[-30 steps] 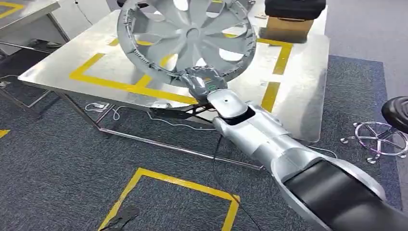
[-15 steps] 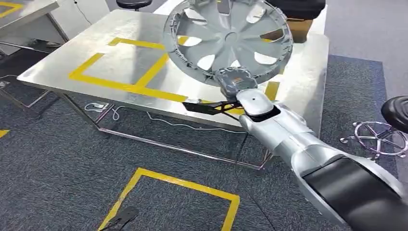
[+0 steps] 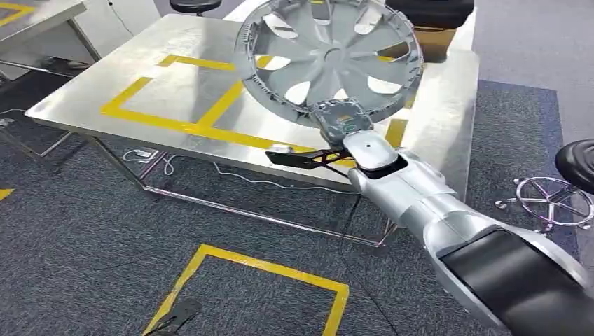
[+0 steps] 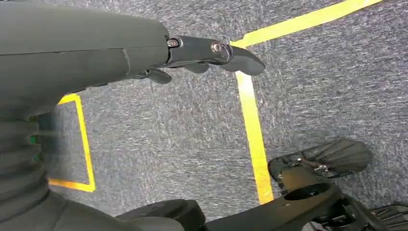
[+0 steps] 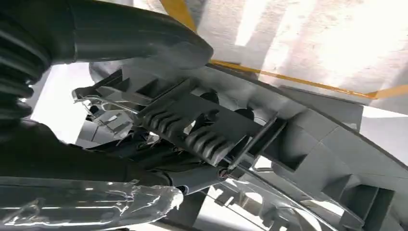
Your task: Take the parts from the cabinet and place them on the table.
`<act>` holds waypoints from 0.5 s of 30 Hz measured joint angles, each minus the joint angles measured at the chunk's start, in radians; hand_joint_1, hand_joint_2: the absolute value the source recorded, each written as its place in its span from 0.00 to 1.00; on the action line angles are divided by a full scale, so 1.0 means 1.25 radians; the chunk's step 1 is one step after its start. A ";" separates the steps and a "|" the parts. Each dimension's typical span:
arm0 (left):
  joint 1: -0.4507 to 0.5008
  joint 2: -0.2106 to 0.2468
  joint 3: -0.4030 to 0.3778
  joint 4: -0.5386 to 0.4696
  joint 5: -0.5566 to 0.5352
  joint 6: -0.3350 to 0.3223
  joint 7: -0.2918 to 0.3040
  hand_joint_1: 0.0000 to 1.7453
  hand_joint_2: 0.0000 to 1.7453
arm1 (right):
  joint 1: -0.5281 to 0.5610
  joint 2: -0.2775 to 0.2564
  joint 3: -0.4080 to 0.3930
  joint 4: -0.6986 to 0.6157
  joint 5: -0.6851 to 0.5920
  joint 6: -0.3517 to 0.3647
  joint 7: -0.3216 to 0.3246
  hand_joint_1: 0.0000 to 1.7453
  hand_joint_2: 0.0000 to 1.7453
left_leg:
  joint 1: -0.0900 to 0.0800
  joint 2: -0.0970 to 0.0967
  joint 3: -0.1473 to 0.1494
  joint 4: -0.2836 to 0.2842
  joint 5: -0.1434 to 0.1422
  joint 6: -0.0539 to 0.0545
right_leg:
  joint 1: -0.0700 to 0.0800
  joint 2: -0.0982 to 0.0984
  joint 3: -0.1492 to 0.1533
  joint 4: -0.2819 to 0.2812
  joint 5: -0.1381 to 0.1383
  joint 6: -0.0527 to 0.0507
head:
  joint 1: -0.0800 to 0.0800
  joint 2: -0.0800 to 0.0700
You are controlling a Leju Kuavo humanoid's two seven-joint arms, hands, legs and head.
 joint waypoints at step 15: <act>0.000 0.000 0.000 0.000 0.000 -0.004 0.005 0.00 1.00 | 0.001 0.004 0.000 0.000 0.002 -0.001 -0.003 1.00 1.00 | 0.000 0.000 0.000 0.000 0.000 0.000 | 0.000 0.000 0.000 0.000 0.000 0.000 | 0.000 0.000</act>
